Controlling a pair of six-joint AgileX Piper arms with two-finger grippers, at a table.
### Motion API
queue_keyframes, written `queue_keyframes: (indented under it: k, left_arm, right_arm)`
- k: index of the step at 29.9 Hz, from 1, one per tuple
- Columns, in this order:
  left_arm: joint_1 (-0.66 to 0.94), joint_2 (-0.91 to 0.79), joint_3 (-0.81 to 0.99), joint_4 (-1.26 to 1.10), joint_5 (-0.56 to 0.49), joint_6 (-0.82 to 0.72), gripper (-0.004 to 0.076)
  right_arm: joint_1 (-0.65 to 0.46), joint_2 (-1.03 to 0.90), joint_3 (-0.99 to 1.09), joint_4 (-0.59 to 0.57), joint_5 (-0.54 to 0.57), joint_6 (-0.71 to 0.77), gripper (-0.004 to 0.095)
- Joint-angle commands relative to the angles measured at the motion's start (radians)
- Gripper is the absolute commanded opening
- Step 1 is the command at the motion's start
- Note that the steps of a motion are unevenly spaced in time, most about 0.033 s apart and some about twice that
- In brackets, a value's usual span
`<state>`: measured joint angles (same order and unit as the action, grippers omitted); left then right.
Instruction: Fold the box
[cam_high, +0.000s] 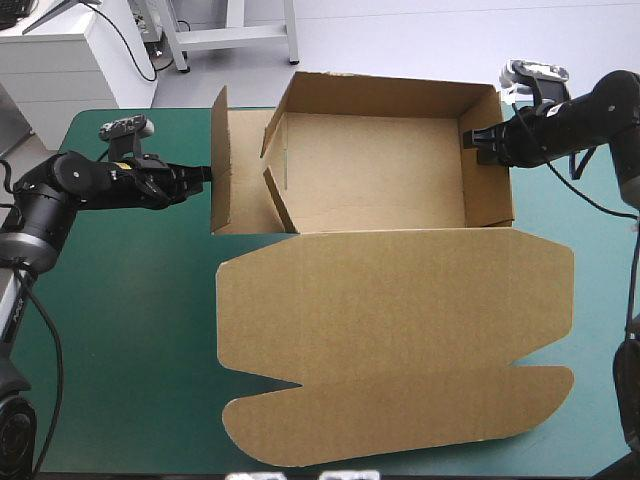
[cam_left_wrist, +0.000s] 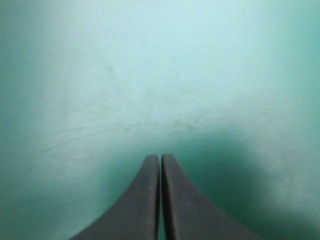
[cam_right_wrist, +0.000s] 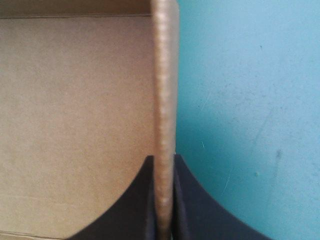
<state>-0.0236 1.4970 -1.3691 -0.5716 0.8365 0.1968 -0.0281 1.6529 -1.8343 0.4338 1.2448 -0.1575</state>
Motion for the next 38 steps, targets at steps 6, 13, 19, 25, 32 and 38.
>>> queue_keyframes:
  k: [6, 13, 19, 25, 32, 38]
  left_arm:
    - [-0.001, -0.042, -0.034, -0.502, 0.02, 0.329, -0.0008]
    - [-0.001, -0.102, -0.034, -0.476, 0.075, 0.342, -0.0008]
    - [-0.001, -0.144, -0.034, -0.472, 0.133, 0.342, -0.0008]
    - [-0.001, -0.144, -0.034, -0.428, 0.174, 0.342, -0.0008]
    - [-0.001, -0.144, -0.034, -0.43, 0.22, 0.342, -0.0008]
    - [-0.001, -0.144, -0.034, -0.437, 0.237, 0.339, 0.0018]
  right_arm:
    - [-0.018, -0.068, -0.031, 0.072, -0.037, -0.011, -0.0021]
    - [0.018, -0.068, 0.06, 0.065, -0.19, -0.007, -0.0019]
    - [0.135, -0.068, 0.178, 0.062, -0.369, -0.007, -0.0019]
    - [0.232, -0.066, 0.195, 0.058, -0.468, -0.007, -0.0019]
    - [0.243, -0.066, 0.195, 0.022, -0.471, 0.036, -0.0019]
    - [0.272, -0.066, 0.195, -0.093, -0.473, 0.106, -0.0019]
